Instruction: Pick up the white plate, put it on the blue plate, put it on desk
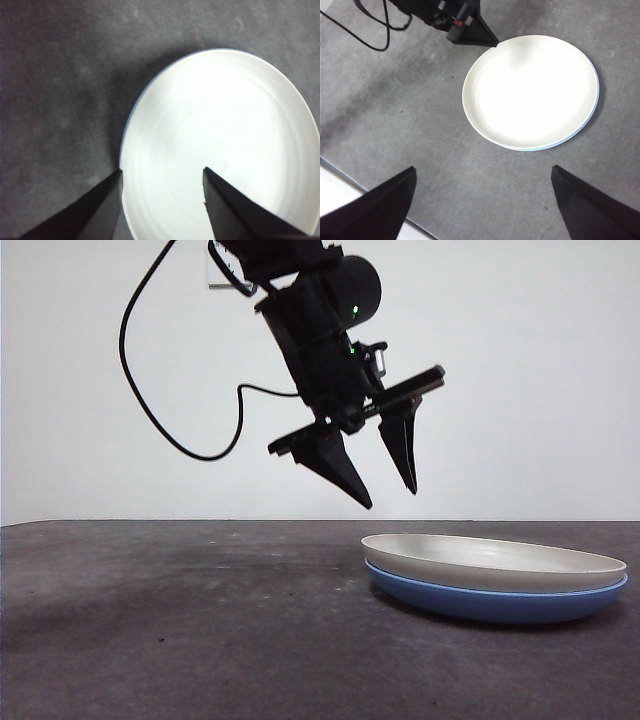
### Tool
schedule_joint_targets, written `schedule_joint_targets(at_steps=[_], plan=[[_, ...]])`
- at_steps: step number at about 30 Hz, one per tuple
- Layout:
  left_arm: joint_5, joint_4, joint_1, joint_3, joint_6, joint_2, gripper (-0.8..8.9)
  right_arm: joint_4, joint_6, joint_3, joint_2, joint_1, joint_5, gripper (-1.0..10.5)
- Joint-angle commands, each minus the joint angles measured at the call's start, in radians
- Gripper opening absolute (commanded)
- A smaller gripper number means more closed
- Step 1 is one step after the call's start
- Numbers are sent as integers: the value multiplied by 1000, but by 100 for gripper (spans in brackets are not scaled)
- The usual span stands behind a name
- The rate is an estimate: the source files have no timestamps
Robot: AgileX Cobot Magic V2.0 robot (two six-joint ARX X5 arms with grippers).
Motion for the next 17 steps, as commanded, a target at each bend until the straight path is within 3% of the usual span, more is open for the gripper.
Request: schedule_joint_targets(at_steps=[1,4,7,17], plan=[[-2,-60,-2,70,58,-18,260,5,11,19,5,4,-2,432],[-14,-96,10,80,98,-69,259,5,11,19,6,4,-1,432],[-88,-109,30,80,117,-139,260,5,11,19,6,4,-1,432],[-86,-241,153,76,196,-432,259,6,10,19,6,4,31,432]])
